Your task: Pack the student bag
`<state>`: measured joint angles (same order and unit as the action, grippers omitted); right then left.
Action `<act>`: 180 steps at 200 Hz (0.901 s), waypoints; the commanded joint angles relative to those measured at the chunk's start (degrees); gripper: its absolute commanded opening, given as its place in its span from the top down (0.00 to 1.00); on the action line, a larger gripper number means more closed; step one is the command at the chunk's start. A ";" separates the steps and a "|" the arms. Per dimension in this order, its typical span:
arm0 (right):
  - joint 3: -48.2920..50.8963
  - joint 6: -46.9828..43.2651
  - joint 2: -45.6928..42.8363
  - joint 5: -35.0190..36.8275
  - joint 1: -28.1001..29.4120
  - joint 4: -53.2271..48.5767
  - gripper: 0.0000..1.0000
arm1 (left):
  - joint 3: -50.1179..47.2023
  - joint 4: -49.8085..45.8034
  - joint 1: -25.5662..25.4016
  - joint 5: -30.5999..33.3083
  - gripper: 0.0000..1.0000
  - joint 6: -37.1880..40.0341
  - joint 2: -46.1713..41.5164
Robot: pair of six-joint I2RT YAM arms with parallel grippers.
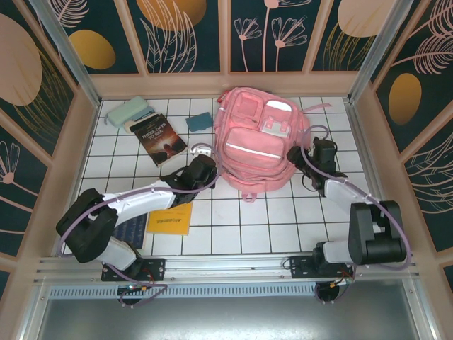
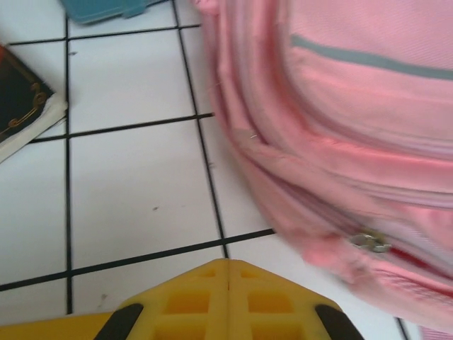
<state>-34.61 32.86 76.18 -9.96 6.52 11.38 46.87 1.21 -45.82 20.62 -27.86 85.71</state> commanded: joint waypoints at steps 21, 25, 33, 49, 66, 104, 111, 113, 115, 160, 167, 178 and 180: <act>1.40 0.17 -8.24 8.36 9.12 -5.46 0.38 | 0.84 2.17 -0.22 -6.04 0.99 3.98 0.95; 1.64 0.39 -8.57 8.75 9.68 -5.63 0.38 | 1.05 2.09 -0.22 -7.04 0.96 4.41 1.54; 2.29 0.81 -9.06 8.77 10.33 -5.60 0.38 | 1.62 1.64 -0.15 -8.11 0.89 5.34 2.74; 2.91 1.42 -9.64 8.28 10.98 -5.41 0.38 | 1.69 1.93 -0.21 -9.51 0.80 7.05 4.23; 3.14 1.77 -10.27 8.58 11.80 -5.48 0.37 | 0.99 3.59 -0.15 -11.36 0.70 8.45 4.59; 3.13 1.77 -10.44 8.88 12.47 -5.82 0.38 | 0.72 5.97 -0.21 -14.15 0.62 10.20 6.88; 3.15 1.77 -10.43 8.94 12.52 -5.76 0.37 | 0.84 6.31 -0.16 -13.91 0.62 10.49 7.46; 3.17 1.83 -10.44 8.93 12.54 -5.82 0.37 | 0.85 6.40 -0.21 -13.76 0.62 10.53 7.63; 3.20 1.85 -10.44 8.89 12.57 -5.79 0.38 | 0.96 6.51 -0.18 -13.59 0.62 10.56 7.80; 3.63 2.29 -10.89 8.69 12.55 -5.71 0.37 | 2.59 7.57 -0.35 -10.32 0.62 12.47 12.19; 3.67 2.30 -10.89 8.67 12.55 -5.71 0.37 | 2.66 8.26 -0.53 -9.88 0.62 12.64 12.14; 3.82 2.37 -10.97 8.66 12.55 -5.66 0.37 | 2.61 9.27 -0.80 -9.39 0.62 13.16 14.23; 3.84 2.38 -10.90 8.71 12.61 -5.66 0.37 | 2.63 9.49 -0.79 -9.24 0.62 13.22 14.22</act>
<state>-31.68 34.28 66.70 -2.39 18.55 5.93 47.72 7.20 -46.04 9.30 -16.84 97.84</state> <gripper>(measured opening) 0.627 0.381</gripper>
